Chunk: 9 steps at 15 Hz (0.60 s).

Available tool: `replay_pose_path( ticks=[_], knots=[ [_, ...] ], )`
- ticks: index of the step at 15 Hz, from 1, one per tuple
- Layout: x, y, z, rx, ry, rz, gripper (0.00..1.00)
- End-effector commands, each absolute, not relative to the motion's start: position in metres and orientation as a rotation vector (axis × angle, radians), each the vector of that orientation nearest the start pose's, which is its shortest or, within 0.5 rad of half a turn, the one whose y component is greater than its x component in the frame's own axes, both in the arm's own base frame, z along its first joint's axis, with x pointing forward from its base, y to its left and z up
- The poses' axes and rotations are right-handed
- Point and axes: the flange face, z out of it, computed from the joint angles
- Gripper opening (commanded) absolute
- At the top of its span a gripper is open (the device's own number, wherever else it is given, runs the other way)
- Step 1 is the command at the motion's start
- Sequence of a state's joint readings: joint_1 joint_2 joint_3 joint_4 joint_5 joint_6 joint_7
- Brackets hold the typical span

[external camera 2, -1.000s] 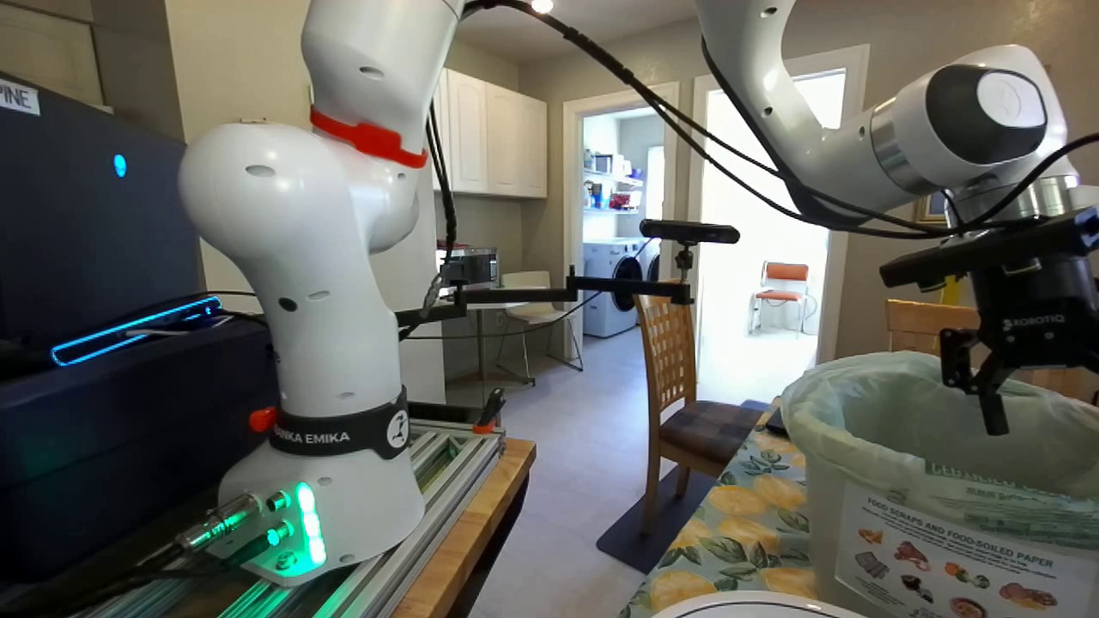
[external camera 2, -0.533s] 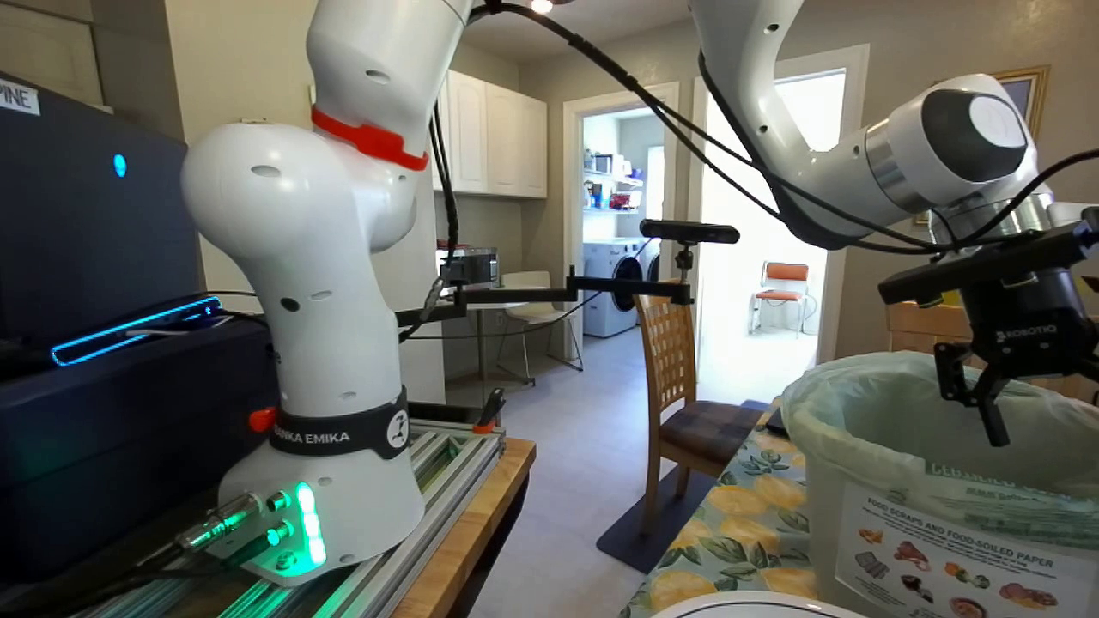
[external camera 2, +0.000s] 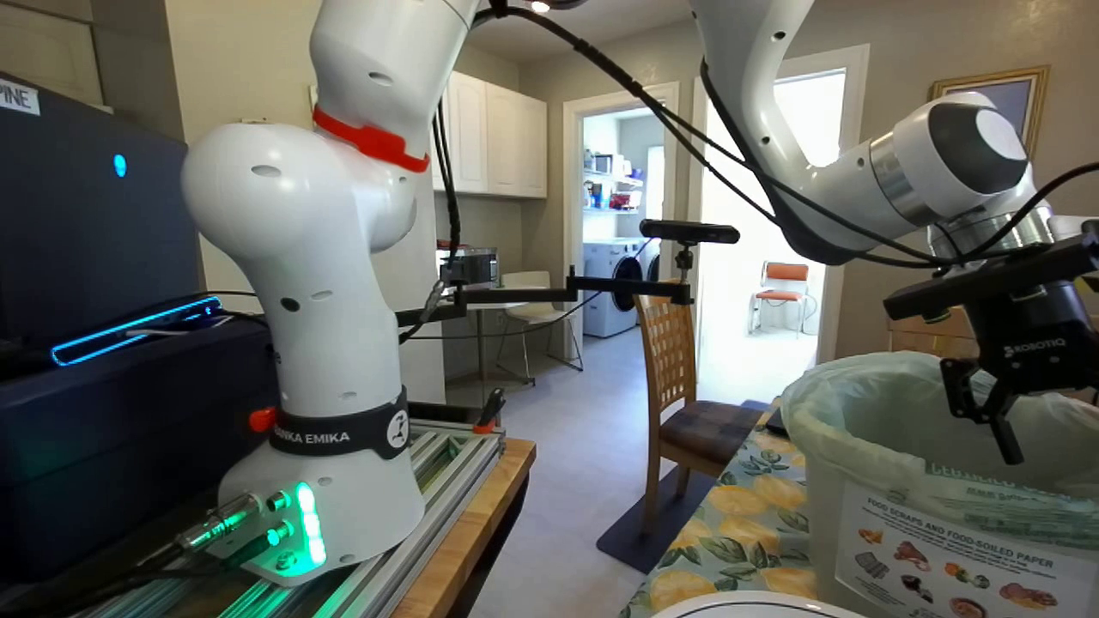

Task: Cover the edge of the bin with the plastic

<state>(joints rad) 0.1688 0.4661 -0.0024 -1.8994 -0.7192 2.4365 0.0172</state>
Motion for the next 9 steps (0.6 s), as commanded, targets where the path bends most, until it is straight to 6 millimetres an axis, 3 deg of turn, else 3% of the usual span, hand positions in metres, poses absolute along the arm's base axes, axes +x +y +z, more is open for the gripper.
replay_pose_path(
  ticks=[1,9],
  knots=[
    [0.631,0.106,0.251,-3.412,-1.276,-0.223,1.00],
    [0.622,0.115,0.232,-3.422,-1.371,-0.151,1.00]
  ],
)
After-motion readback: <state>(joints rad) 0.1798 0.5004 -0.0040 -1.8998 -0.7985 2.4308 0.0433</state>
